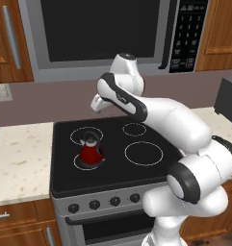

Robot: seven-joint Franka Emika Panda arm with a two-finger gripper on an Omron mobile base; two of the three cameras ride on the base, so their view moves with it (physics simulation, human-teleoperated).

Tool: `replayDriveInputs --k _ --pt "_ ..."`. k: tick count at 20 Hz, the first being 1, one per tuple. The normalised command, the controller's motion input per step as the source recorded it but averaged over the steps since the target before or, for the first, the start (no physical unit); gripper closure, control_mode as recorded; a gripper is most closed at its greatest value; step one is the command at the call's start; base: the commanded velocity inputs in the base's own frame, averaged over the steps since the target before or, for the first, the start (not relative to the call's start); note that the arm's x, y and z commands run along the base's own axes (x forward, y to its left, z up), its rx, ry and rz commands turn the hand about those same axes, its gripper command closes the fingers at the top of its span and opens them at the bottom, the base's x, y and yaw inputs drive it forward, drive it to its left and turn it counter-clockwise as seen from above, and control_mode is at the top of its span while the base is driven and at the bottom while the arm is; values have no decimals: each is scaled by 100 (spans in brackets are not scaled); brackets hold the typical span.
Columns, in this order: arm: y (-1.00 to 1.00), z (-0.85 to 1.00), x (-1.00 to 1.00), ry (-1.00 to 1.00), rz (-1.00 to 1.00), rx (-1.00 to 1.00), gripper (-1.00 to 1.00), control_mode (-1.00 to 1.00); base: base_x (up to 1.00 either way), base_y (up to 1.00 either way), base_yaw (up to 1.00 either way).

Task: The kettle is done boiling. Turn off the stove, then wait for 300 timesteps before moving the kettle to the dining table.

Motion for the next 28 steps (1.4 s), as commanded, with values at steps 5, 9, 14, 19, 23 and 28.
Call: replayDriveInputs --k 5,9,14,19,23,28 --pt "8 -29 24 -9 7 -9 -100 -100 0 0 0" --pt "7 -2 10 0 3 -6 -100 -100 0 0 0" --pt "7 0 1 0 2 -5 -100 -100 0 0 0" --pt "6 -3 6 1 3 -4 -100 -100 0 0 0" --pt "14 -2 15 5 3 -3 -100 -100 0 0 0" --pt "8 0 8 4 3 -2 -100 -100 0 0 0"
